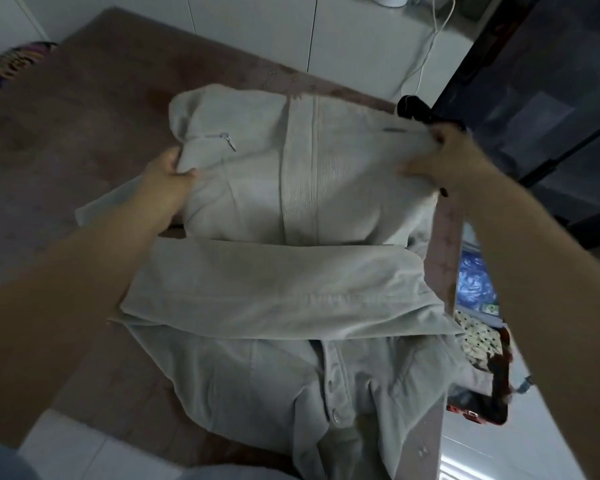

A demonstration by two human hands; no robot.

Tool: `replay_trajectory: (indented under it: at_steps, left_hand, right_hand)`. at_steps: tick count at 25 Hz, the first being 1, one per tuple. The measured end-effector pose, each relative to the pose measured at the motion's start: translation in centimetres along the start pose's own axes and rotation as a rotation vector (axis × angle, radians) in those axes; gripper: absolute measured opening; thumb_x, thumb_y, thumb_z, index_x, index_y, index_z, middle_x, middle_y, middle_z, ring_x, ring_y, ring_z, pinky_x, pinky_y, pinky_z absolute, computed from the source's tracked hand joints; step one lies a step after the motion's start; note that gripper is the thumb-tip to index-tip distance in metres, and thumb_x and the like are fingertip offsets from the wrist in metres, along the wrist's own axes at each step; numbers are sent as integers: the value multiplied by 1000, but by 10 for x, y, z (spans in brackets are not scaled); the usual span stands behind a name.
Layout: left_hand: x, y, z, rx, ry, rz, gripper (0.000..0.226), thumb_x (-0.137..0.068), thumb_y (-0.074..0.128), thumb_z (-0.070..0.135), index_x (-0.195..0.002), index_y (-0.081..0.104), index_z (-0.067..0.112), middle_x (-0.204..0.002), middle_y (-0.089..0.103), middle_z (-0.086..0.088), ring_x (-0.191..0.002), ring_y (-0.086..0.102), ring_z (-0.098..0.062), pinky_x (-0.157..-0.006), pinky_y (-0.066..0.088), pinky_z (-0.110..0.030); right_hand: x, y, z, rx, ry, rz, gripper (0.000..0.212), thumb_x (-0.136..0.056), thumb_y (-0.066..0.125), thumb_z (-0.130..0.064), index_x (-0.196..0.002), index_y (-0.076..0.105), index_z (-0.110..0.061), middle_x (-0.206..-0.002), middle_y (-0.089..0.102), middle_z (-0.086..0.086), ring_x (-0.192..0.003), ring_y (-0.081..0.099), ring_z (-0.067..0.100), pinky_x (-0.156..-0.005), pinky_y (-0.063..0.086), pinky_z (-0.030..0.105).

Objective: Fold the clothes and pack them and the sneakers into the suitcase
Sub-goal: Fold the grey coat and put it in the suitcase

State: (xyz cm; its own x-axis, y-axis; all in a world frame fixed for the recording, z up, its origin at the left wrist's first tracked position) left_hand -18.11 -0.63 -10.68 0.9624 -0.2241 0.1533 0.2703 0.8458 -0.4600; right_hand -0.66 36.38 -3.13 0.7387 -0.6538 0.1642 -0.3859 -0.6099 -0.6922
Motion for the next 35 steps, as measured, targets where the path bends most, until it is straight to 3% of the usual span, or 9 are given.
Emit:
replay_trajectory:
  at_steps: [5,9,13,18,23,26,28,31,35]
  left_hand:
    - [-6,-1,0,125,-117,-40,91,-78,69,6,-149,12,13,-140,42,-3,-125,45,-21,-102,41,-37]
    - [8,12,-30,-334,-336,-118,74,-81,67,31,-141,32,6,-128,51,-22,-108,54,-39,-84,47,-42]
    - [24,28,-45,-544,-276,-185,49,-94,49,32,-126,46,-4,-127,51,-26,-112,51,-40,-83,40,-37]
    - [19,26,-19,-450,-37,-73,36,-89,57,16,-121,52,3,-122,57,-19,-107,54,-35,-87,41,-34]
    - [23,22,-21,-703,-47,-139,45,-97,37,41,-127,47,9,-122,56,-17,-110,51,-35,-96,36,-42]
    - [39,-1,-54,-1067,-69,-263,59,-91,27,62,-117,52,16,-118,55,-15,-114,46,-34,-103,25,-47]
    - [51,-18,-61,-1124,41,-231,51,-90,36,59,-114,55,18,-116,57,-14,-114,45,-35,-104,26,-45]
    - [65,-26,-33,-883,169,-270,33,-88,52,46,-88,57,14,-86,61,-7,-87,55,-30,-82,43,-38]
    - [87,-12,1,-419,3,-447,22,-88,60,35,-73,61,19,-65,60,8,-69,57,-10,-59,39,-22]
  right_hand:
    - [-15,-35,-25,-69,-168,316,46,-78,61,-7,-121,48,-16,-78,48,-8,-74,49,7,-71,43,18]
    - [-2,34,36,256,62,-70,31,-71,66,-26,-97,57,-12,-86,47,-1,-78,51,17,-72,39,32]
    - [63,77,121,118,416,-251,73,-76,73,-35,-135,37,-13,-126,48,12,-110,51,27,-89,44,40]
    - [57,56,110,140,136,-60,34,-82,65,-16,-114,59,-6,-104,63,17,-94,58,33,-74,46,38]
    - [77,28,118,272,43,171,48,-78,65,-22,-123,52,-9,-130,46,21,-113,49,41,-91,41,42]
    - [118,73,122,478,-211,-179,79,-61,63,-57,-132,50,-25,-139,39,11,-127,36,35,-106,31,45]
    - [134,89,136,684,-273,-343,66,-73,69,-43,-134,47,-33,-145,35,4,-134,29,30,-107,29,43]
    - [126,55,127,535,-341,-59,34,-83,58,-3,-114,68,-14,-119,61,15,-108,57,38,-88,50,46]
    - [116,-40,117,245,-139,396,36,-84,47,5,-108,69,-7,-113,63,19,-103,58,37,-84,44,34]
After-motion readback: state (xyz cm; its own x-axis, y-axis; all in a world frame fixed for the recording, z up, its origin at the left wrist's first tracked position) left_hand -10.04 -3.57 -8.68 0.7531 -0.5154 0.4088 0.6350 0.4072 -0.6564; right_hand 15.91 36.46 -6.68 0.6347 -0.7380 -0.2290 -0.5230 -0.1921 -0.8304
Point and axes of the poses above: each hand's wrist, its own x-axis away from the middle knuckle, its own y-axis out of the palm, z = x × y, the point moved 7 cm from there along -x, towards the middle knuckle
